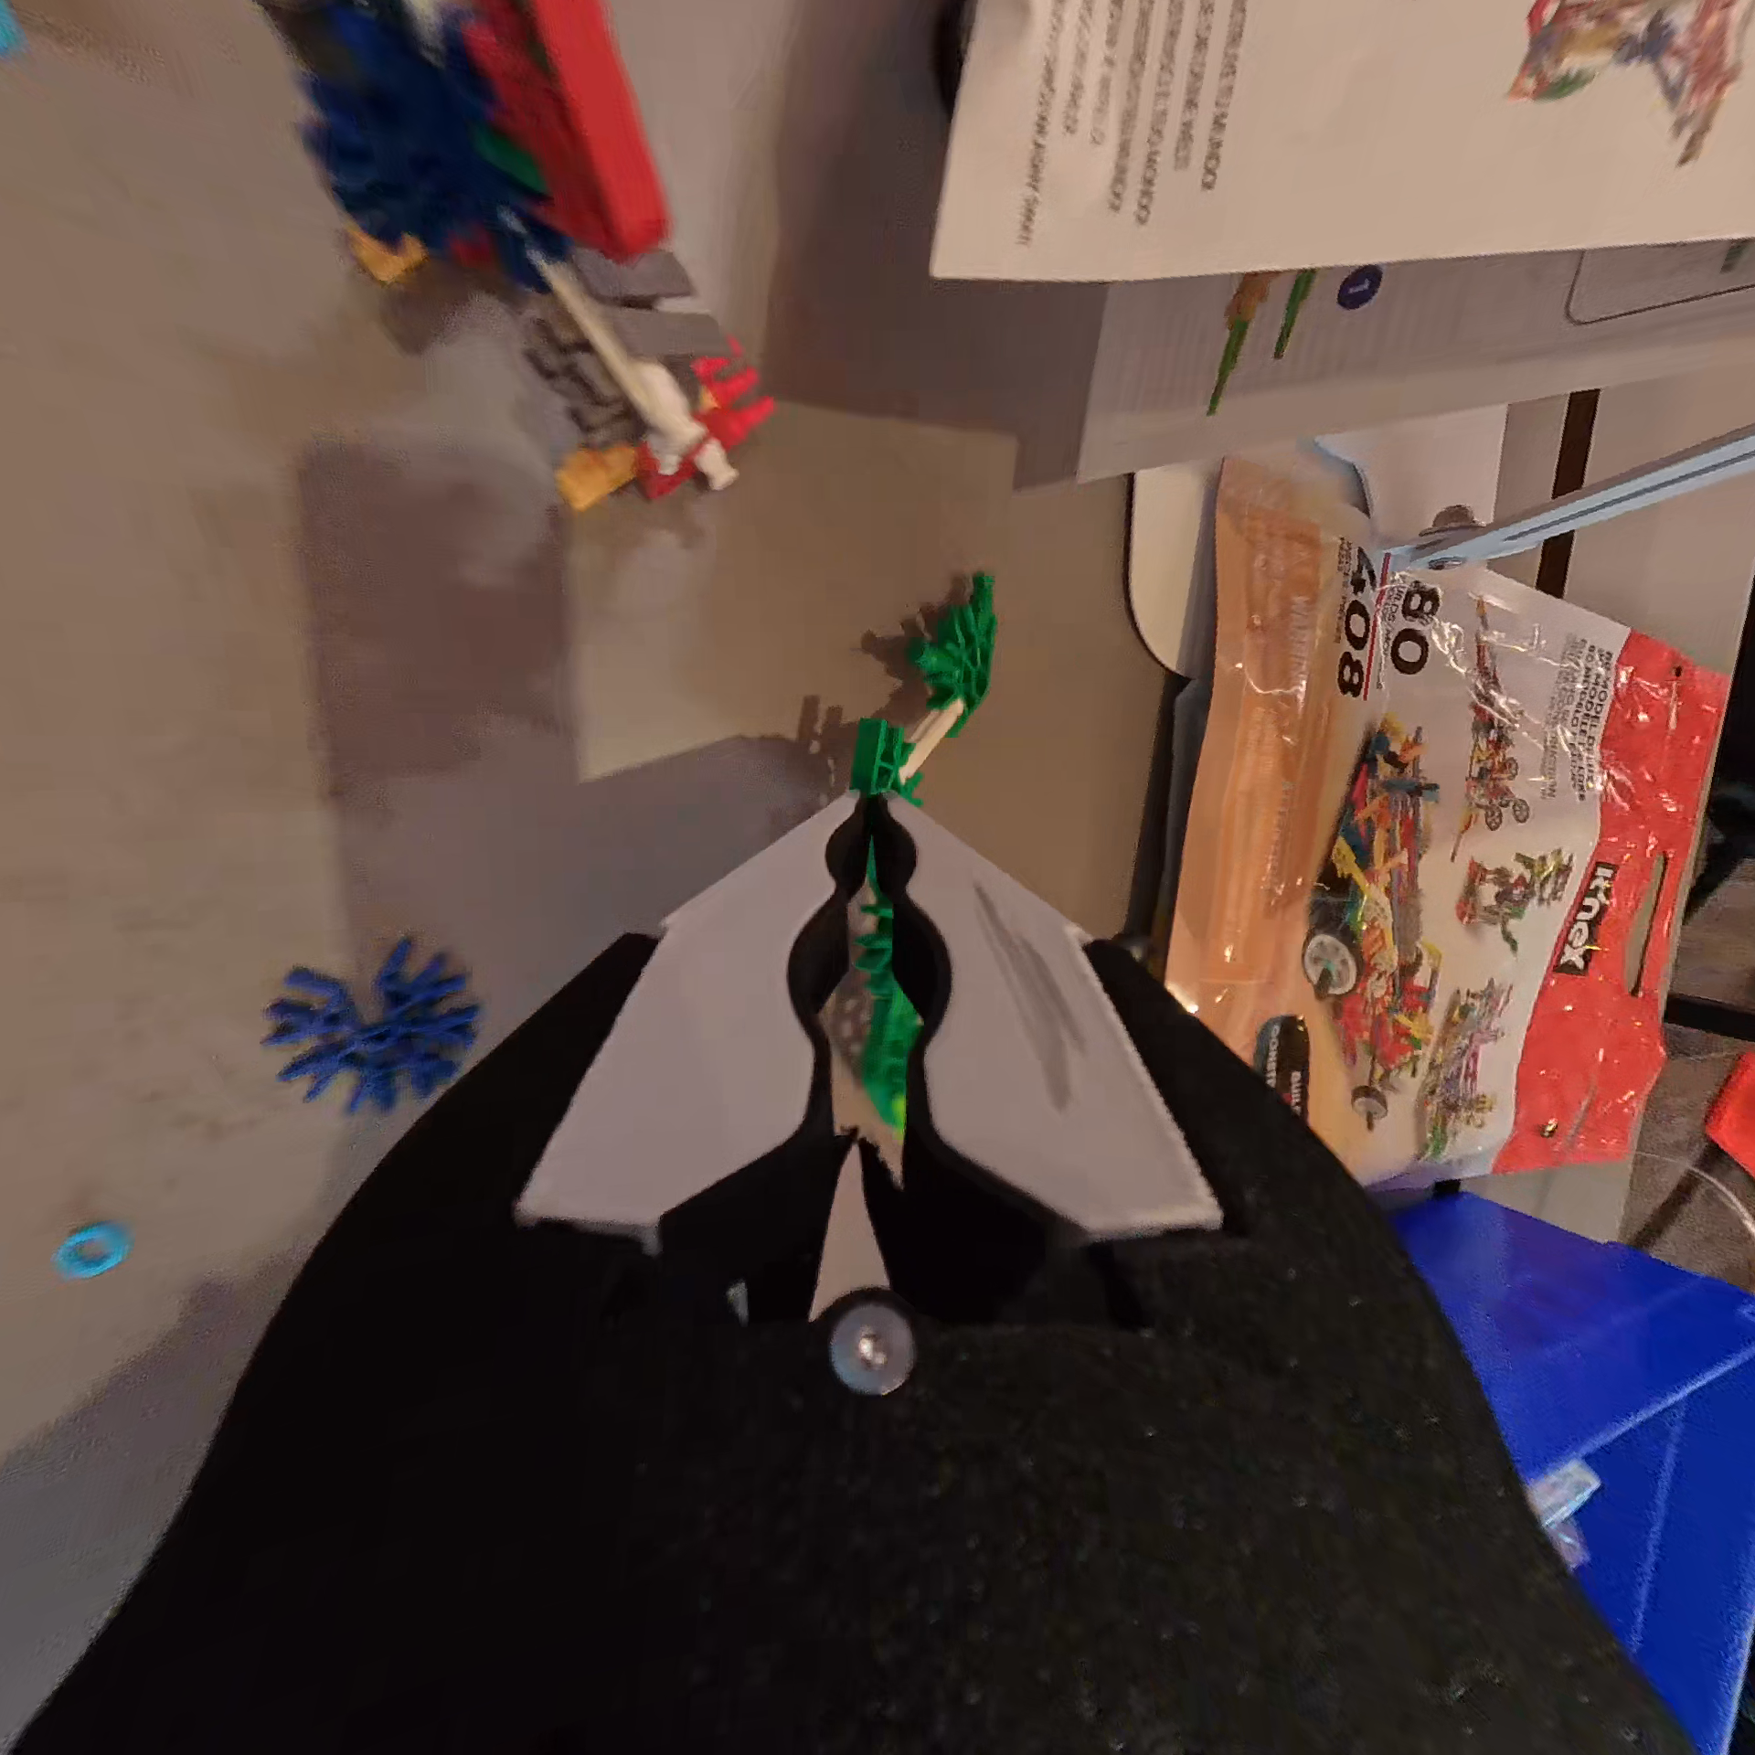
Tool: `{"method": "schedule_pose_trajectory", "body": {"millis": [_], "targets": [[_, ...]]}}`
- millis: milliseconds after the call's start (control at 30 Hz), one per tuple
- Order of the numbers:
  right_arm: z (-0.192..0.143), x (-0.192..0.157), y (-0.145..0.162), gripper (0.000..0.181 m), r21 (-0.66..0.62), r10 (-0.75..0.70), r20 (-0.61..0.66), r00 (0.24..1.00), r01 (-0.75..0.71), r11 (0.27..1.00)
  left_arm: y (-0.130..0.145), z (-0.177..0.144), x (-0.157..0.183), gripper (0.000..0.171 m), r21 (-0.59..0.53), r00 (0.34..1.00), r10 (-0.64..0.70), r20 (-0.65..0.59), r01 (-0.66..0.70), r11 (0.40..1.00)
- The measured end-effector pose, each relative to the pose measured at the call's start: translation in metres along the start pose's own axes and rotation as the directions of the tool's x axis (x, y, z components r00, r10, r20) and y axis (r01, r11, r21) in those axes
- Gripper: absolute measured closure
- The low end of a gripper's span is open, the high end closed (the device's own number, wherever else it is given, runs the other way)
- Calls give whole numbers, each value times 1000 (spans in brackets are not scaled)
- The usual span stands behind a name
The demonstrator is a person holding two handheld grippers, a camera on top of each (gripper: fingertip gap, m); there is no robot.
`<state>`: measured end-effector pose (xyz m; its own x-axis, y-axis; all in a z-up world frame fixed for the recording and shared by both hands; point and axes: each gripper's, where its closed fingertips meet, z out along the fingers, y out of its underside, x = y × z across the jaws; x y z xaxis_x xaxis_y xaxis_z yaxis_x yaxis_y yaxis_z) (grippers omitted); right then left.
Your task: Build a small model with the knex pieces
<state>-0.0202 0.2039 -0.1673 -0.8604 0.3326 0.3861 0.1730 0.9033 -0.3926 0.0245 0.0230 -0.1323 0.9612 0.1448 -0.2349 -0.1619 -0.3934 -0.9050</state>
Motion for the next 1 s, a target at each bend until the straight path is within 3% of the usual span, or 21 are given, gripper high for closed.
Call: {"method": "schedule_pose_trajectory", "body": {"millis": [200,267,333,467,500,533,700,900,1000], "targets": [[-35,-16,11,180,31,76,-45,996,-75,997,-25,8,5,133,50,999,26,-18,-26,998],[-32,-25,24,145,1,182,51,982,-182,983,-25,12,5,132,33,999,33,-19,-32,999],[-21,-31,31,137,-8,229,102,968,-229,973,-22,16,2,128,8,1000,25,-16,-25,1000],[12,-41,44,140,-64,275,139,951,-269,961,-10,27,-5,125,-26,1000,-4,-12,4,1000],[13,-40,39,160,-29,307,157,939,-306,952,-10,29,-5,125,-24,1000,-9,-16,9,1000],[14,-39,39,168,-27,333,162,929,-333,943,-9,30,-5,125,-29,1000,-6,-18,6,1000],[8,-48,37,181,-17,315,175,933,-317,948,-2,38,-6,126,-92,1000,15,-27,-18,996],[-5,-58,39,181,-20,304,141,942,-305,952,6,49,2,131,-136,998,48,-43,-53,989],[0,-55,44,147,-49,352,142,925,-349,936,7,52,5,131,-133,998,30,-53,-37,990]]}}
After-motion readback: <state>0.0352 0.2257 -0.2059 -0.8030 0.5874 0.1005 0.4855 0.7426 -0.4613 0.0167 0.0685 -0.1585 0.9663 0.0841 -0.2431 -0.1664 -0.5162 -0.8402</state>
